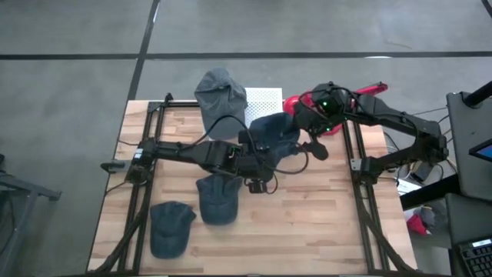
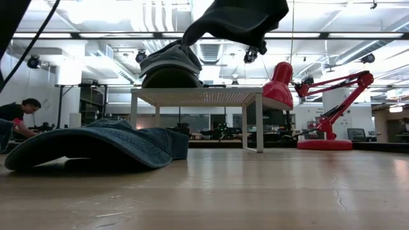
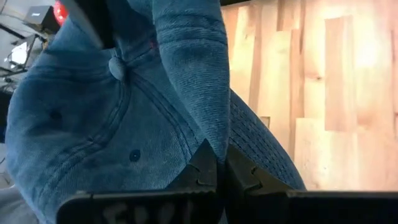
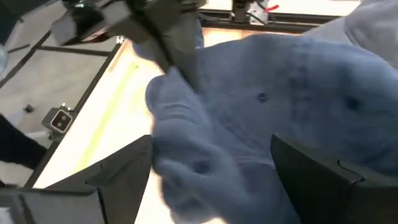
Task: Pick & Place hat
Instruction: Put the top blue cap on the shelf
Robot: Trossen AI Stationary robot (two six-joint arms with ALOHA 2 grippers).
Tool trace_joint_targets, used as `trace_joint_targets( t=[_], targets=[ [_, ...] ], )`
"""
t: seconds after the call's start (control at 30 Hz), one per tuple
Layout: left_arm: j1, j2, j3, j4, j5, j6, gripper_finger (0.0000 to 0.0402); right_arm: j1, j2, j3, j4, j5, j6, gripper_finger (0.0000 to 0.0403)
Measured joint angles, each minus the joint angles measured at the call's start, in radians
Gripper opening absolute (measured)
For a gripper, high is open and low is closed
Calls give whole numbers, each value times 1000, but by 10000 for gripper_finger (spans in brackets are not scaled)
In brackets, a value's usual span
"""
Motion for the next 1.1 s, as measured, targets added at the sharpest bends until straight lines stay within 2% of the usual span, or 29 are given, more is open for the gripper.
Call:
trace_joint_targets(
  t=[0.17,0.33,0.63,0.8,1.03,1.1],
  targets=[
    [16,0,0,22,0,6,0,30,5,0,10,13,-27,326],
    [16,0,0,82,4,51,0,52,24,0,15,137,-66,319],
    [16,0,0,114,21,71,0,64,41,0,46,142,-89,288],
    [16,0,1,122,22,59,0,64,40,6,35,191,-72,208],
    [18,0,1,150,11,55,0,65,38,14,25,198,-77,31],
    [18,0,1,158,12,52,4,65,34,14,20,202,-90,18]
  ],
)
